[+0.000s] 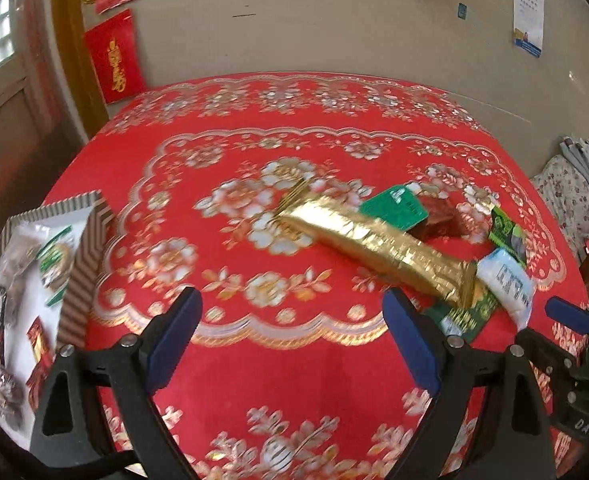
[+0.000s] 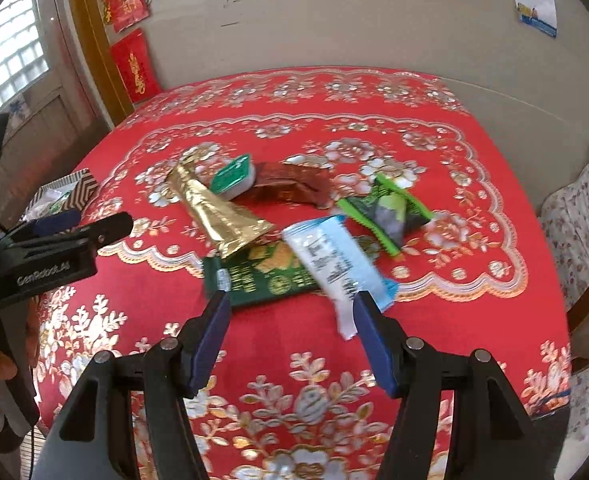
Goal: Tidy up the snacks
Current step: 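Move both tools back to the table toward the gold foil bar and white-blue candy, then grasp the gold foil bar with the left tool while the right tool grasps the white-blue candy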
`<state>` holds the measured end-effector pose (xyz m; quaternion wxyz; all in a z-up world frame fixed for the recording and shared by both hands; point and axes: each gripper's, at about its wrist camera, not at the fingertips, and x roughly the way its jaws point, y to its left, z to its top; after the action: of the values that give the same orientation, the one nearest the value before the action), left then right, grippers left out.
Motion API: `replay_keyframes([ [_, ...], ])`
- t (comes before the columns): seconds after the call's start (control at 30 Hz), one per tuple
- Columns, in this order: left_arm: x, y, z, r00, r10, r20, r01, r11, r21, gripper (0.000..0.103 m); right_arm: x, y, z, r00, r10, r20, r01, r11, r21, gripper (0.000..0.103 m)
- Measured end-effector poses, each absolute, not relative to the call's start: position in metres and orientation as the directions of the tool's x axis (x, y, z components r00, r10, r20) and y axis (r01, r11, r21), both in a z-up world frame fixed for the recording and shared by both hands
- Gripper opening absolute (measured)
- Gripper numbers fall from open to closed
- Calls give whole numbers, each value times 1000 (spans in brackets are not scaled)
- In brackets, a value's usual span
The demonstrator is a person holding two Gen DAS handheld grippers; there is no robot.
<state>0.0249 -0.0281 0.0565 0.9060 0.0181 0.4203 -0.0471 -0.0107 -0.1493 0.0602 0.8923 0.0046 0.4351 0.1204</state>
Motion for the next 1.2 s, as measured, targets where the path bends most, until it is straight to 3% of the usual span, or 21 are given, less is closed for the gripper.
replay_keyframes([
  [0.67,95,-83,28,538,-146,-830,110,989,-102,91,26,-177,64,592,190,-783,-208,975,79,67],
  [1.2,87,-40,17,509,-126,-852,101,991,-86,91,51,-167,38,503,225,-834,-272,958,94,68],
])
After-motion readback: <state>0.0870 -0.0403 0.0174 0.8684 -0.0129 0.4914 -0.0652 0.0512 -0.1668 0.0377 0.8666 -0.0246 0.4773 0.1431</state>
